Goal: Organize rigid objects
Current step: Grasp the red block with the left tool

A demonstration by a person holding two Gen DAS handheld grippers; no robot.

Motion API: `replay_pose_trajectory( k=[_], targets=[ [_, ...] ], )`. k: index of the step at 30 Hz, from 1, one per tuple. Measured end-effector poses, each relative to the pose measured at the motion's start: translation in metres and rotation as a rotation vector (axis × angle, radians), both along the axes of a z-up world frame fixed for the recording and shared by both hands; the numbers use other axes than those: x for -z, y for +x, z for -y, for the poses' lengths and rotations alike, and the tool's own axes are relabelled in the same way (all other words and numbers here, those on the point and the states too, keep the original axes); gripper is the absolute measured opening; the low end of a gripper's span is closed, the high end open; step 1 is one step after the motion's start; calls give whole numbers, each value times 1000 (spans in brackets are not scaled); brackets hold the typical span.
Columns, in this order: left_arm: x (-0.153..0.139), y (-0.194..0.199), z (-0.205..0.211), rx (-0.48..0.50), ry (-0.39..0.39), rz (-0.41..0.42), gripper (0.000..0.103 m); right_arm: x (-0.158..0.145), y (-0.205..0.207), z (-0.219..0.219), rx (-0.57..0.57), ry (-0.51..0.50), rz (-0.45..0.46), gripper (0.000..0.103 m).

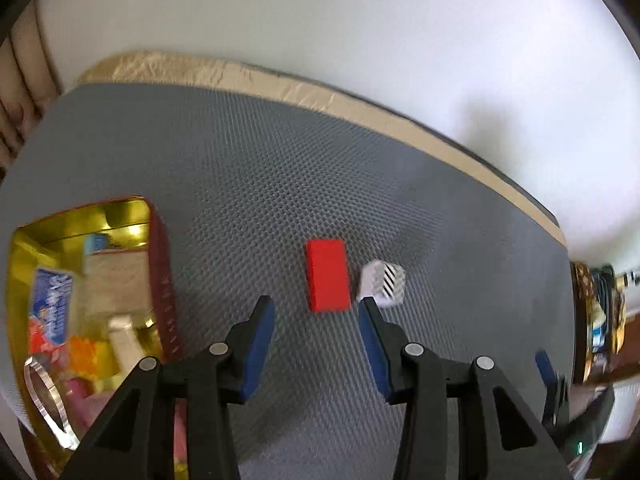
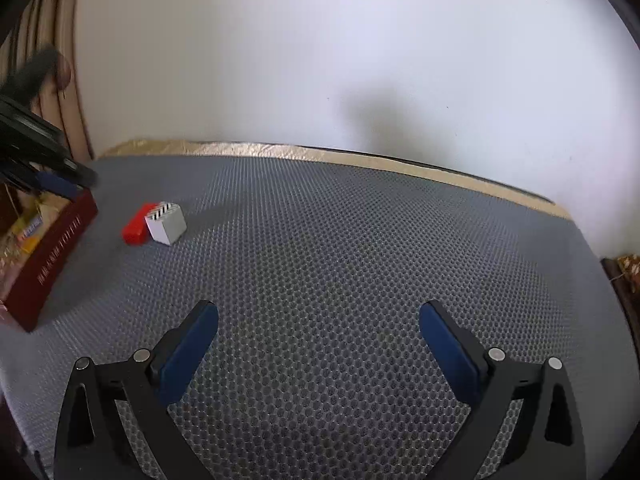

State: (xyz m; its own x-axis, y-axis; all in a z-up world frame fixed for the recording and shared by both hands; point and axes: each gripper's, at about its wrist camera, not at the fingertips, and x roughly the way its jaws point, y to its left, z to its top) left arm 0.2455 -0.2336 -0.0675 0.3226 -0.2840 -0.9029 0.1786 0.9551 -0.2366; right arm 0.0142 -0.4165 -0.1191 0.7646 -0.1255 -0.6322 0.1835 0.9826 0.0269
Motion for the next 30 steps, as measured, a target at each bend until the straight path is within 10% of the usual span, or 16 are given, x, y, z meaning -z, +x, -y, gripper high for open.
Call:
replay_pose_trajectory(
  k=[20, 30],
  targets=[
    [61, 57, 43, 16, 78, -139, 44, 1, 0, 6, -28, 48, 7, 102],
    [60, 43, 44, 17, 134, -25, 31, 6, 5, 6, -22, 53, -31, 102]
  ],
)
